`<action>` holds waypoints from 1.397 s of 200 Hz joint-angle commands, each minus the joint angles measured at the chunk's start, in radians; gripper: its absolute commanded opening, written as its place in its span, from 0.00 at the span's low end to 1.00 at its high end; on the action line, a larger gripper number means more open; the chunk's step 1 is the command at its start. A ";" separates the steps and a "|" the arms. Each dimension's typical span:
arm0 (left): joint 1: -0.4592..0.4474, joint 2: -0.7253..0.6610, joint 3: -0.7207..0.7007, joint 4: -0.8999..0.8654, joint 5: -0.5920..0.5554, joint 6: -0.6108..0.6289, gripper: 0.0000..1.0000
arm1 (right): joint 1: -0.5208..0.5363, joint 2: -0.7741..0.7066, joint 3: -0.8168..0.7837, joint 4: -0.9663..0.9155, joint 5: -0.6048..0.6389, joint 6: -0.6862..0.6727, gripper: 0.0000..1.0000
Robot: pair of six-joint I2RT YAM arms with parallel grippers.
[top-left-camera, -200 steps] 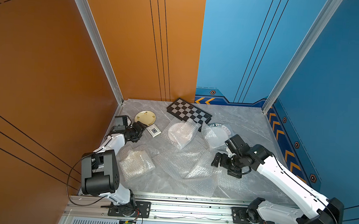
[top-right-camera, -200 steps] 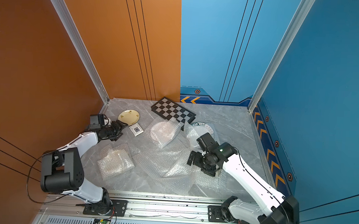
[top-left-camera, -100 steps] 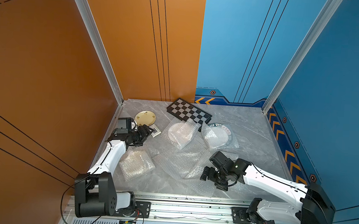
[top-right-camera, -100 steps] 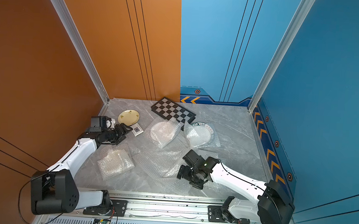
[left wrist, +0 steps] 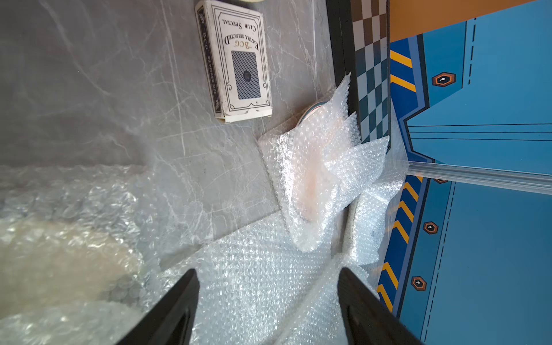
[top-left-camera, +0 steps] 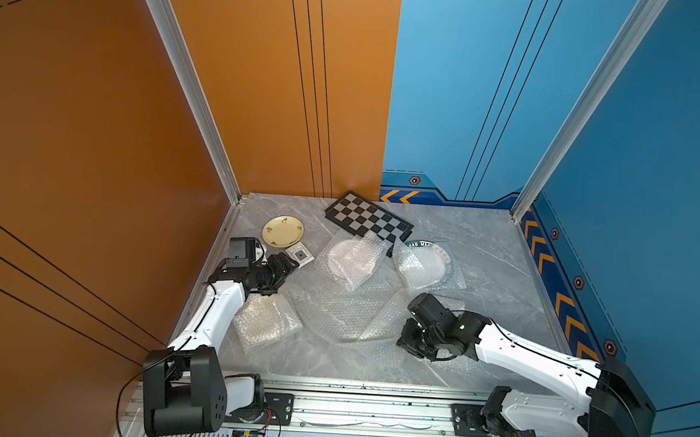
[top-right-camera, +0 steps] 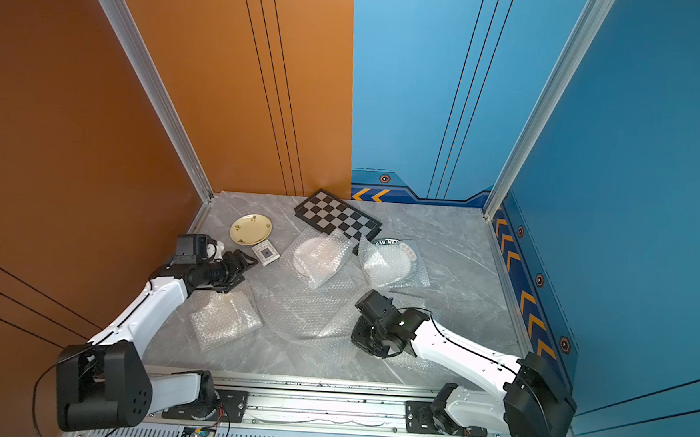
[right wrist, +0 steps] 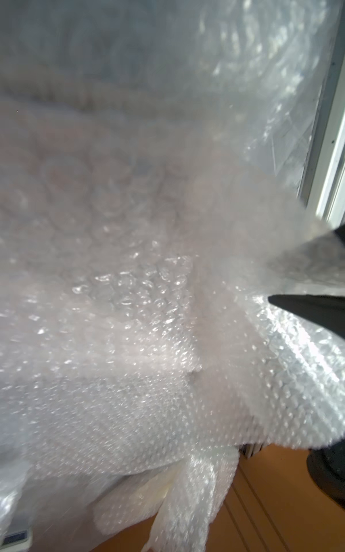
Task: Unpack dinner plates from bubble wrap
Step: Pick up the bubble wrap from the center of the board, then place the bubble wrap at the corner of the board.
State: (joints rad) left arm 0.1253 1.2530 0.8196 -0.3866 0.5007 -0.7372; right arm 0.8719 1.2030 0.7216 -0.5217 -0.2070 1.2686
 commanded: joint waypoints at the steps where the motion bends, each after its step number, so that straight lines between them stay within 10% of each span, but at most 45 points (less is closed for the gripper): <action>1: 0.007 -0.020 -0.013 -0.020 0.005 0.009 0.75 | 0.008 -0.058 0.020 -0.078 0.065 0.005 0.00; 107: 0.004 -0.024 0.004 -0.021 0.041 0.004 0.75 | -0.108 -0.175 0.573 -0.487 0.306 -0.193 0.00; 221: -0.020 -0.030 -0.072 -0.022 0.063 0.024 0.76 | -0.727 0.522 1.591 -0.423 0.000 -0.460 0.00; 279: -0.038 -0.017 -0.070 -0.022 0.079 0.027 0.76 | -0.978 0.665 1.678 -0.230 -0.068 -0.471 0.00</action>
State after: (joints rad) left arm 0.0982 1.2381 0.7456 -0.3935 0.5522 -0.7292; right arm -0.0437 1.8584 2.3798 -0.8528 -0.2367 0.8516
